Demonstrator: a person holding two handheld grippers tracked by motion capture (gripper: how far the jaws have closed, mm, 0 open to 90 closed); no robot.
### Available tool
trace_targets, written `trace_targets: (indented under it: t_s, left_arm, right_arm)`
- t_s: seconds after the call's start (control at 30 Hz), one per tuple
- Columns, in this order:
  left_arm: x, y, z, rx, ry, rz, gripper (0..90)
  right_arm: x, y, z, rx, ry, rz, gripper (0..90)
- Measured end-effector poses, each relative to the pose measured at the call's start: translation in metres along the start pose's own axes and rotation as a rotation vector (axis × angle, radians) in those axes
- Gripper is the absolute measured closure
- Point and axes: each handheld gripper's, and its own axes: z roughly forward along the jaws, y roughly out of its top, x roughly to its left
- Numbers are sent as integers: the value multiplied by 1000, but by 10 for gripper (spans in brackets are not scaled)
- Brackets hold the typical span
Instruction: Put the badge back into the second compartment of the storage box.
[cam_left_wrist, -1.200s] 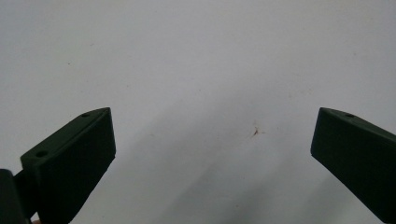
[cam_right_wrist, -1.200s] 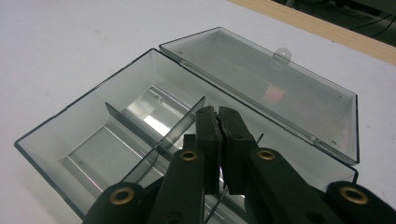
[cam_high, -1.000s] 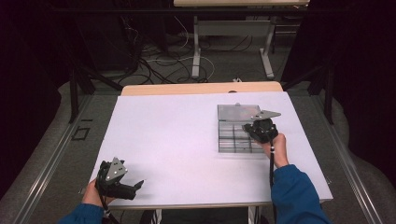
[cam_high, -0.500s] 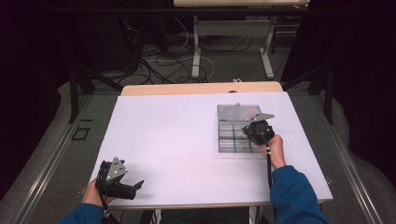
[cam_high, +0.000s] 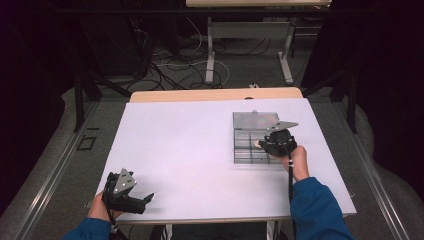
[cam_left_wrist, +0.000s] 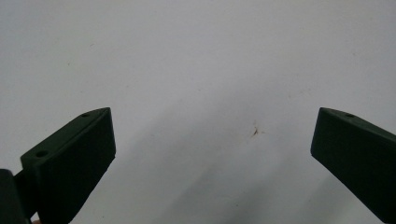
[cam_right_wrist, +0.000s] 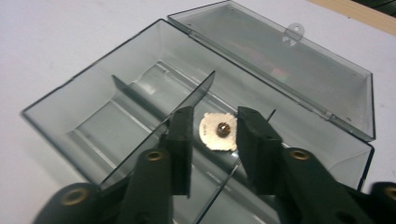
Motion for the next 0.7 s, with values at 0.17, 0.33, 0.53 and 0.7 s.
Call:
trace_targets:
  t_s: [0.17,0.33,0.53,0.7]
  left_arm:
    - [0,0,0,2,2,4,2]
    - [1,0,0,-2,10,8,2]
    - [0,0,0,-8,3,-4,2]
    - [0,0,0,-6,3,0,2]
  right_arm:
    - [3,0,-12,0,87,-12,451]
    - [10,0,-27,11,149,-16,322]
    - [16,-3,-46,7,178,-41,202]
    - [21,-12,-59,11,189,-41,138]
